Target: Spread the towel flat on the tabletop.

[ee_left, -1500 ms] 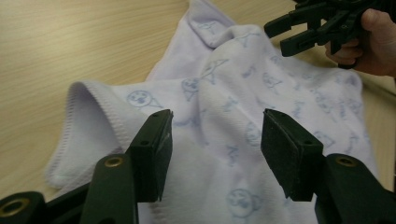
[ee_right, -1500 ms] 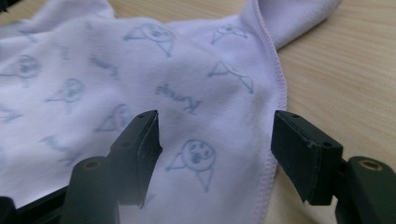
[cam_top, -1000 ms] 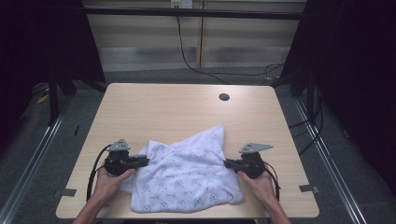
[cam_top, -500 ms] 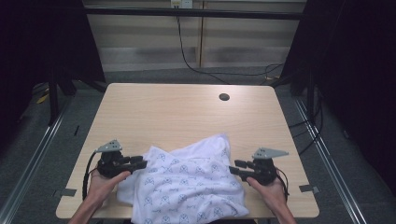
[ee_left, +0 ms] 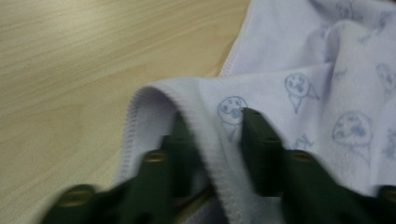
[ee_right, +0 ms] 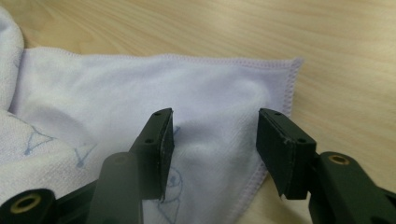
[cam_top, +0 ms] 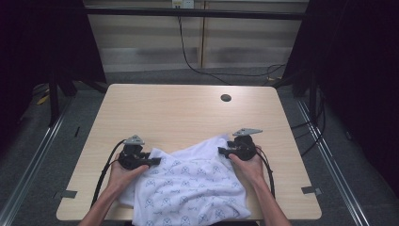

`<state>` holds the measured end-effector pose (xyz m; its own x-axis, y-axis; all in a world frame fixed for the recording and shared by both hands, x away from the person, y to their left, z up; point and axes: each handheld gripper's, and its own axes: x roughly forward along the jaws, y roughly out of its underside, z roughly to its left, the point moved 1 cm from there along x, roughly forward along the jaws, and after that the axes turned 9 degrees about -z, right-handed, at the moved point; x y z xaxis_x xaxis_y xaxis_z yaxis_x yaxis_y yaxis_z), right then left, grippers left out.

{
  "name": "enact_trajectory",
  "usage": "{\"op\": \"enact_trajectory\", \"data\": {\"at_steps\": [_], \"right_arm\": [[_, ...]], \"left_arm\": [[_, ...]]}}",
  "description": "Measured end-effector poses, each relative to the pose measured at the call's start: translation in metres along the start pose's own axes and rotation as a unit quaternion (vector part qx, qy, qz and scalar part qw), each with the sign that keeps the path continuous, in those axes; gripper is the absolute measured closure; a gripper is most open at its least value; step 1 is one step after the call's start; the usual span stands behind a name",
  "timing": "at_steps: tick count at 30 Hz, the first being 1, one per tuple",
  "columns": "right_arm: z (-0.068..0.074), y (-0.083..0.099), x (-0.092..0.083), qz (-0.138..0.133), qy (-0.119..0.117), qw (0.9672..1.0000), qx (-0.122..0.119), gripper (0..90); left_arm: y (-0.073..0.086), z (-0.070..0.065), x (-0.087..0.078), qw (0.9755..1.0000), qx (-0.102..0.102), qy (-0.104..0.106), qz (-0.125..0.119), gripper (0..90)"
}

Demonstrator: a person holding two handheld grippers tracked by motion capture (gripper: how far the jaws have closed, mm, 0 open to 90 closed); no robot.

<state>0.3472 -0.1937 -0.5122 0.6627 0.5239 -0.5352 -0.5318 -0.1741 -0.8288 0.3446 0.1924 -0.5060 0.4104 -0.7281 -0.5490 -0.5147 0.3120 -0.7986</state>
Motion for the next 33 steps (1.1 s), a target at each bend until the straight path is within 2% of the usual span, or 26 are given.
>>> {"op": "enact_trajectory", "data": {"at_steps": [2,3,5,6,7,10,11,12,13,16,17,18,20,22,24,25,26,27,28,30,32,33], "right_arm": [[0.002,0.002,0.001,0.000,0.005,0.9999,-0.009,53.6],[0.003,0.002,0.001,0.002,0.001,1.0000,-0.009,63.6],[0.003,0.002,0.000,0.008,0.002,0.9999,-0.012,79.7],[0.003,0.002,0.000,0.008,0.002,0.9999,-0.012,79.7],[0.001,0.001,0.001,0.010,-0.002,0.9999,-0.006,85.3],[-0.004,-0.002,0.001,0.002,-0.001,1.0000,0.008,87.2],[-0.007,-0.005,-0.001,-0.011,-0.003,0.9998,0.019,87.4],[-0.013,-0.013,-0.007,-0.032,-0.008,0.9990,0.031,87.5],[-0.015,-0.018,-0.010,-0.039,-0.009,0.9984,0.040,87.6],[-0.021,-0.042,-0.022,-0.072,-0.008,0.9964,0.044,87.5],[-0.022,-0.051,-0.026,-0.083,-0.008,0.9953,0.049,87.5],[-0.023,-0.060,-0.031,-0.092,-0.003,0.9948,0.043,87.5],[-0.026,-0.077,-0.040,-0.106,0.001,0.9936,0.040,87.6],[-0.030,-0.095,-0.052,-0.129,0.003,0.9909,0.039,87.6],[-0.031,-0.113,-0.066,-0.150,0.007,0.9881,0.033,87.6],[-0.032,-0.123,-0.074,-0.160,0.007,0.9868,0.027,87.6],[-0.031,-0.132,-0.083,-0.172,0.009,0.9848,0.022,87.6],[-0.030,-0.139,-0.092,-0.188,0.006,0.9820,0.019,87.6],[-0.028,-0.144,-0.101,-0.199,0.002,0.9798,0.015,87.6],[-0.022,-0.148,-0.116,-0.214,-0.005,0.9768,0.005,87.6],[-0.014,-0.142,-0.125,-0.218,-0.017,0.9758,-0.006,87.6],[-0.009,-0.136,-0.128,-0.213,-0.025,0.9766,-0.010,87.6]], "left_arm": [[0.000,0.003,-0.002,0.9999,-0.010,0.011,-0.007,83.8],[-0.001,0.006,-0.003,0.9998,-0.015,0.010,-0.013,86.9],[-0.003,0.009,-0.004,0.9995,-0.021,0.009,-0.020,87.8],[-0.007,0.014,-0.005,0.9988,-0.033,0.002,-0.035,87.8],[-0.009,0.016,-0.005,0.9983,-0.039,0.002,-0.043,88.0],[-0.017,0.020,-0.006,0.9976,-0.039,-0.001,-0.057,88.1],[-0.021,0.022,-0.007,0.9970,-0.041,-0.003,-0.065,88.1],[-0.032,0.026,-0.011,0.9950,-0.050,0.002,-0.087,88.1],[-0.038,0.027,-0.013,0.9939,-0.050,0.002,-0.098,88.1],[-0.053,0.027,-0.018,0.9923,-0.049,0.004,-0.114,88.1],[-0.071,0.025,-0.026,0.9897,-0.037,-0.002,-0.138,88.1],[-0.081,0.024,-0.030,0.9879,-0.035,0.003,-0.151,88.1],[-0.101,0.019,-0.039,0.9857,-0.015,-0.004,-0.168,88.1],[-0.119,0.014,-0.047,0.9829,0.001,-0.010,-0.184,88.1],[-0.136,0.009,-0.057,0.9789,0.016,-0.009,-0.203,88.1],[-0.143,0.005,-0.064,0.9770,0.028,-0.016,-0.211,88.1],[-0.148,0.002,-0.070,0.9735,0.031,-0.012,-0.226,88.1],[-0.151,-0.001,-0.076,0.9712,0.032,-0.001,-0.236,88.1],[-0.151,-0.005,-0.082,0.9696,0.038,-0.003,-0.242,88.1],[-0.146,-0.014,-0.089,0.9673,0.045,0.006,-0.250,88.1],[-0.132,-0.022,-0.093,0.9677,0.047,0.010,-0.247,88.1],[-0.123,-0.025,-0.094,0.9693,0.046,0.012,-0.241,88.1]]}}
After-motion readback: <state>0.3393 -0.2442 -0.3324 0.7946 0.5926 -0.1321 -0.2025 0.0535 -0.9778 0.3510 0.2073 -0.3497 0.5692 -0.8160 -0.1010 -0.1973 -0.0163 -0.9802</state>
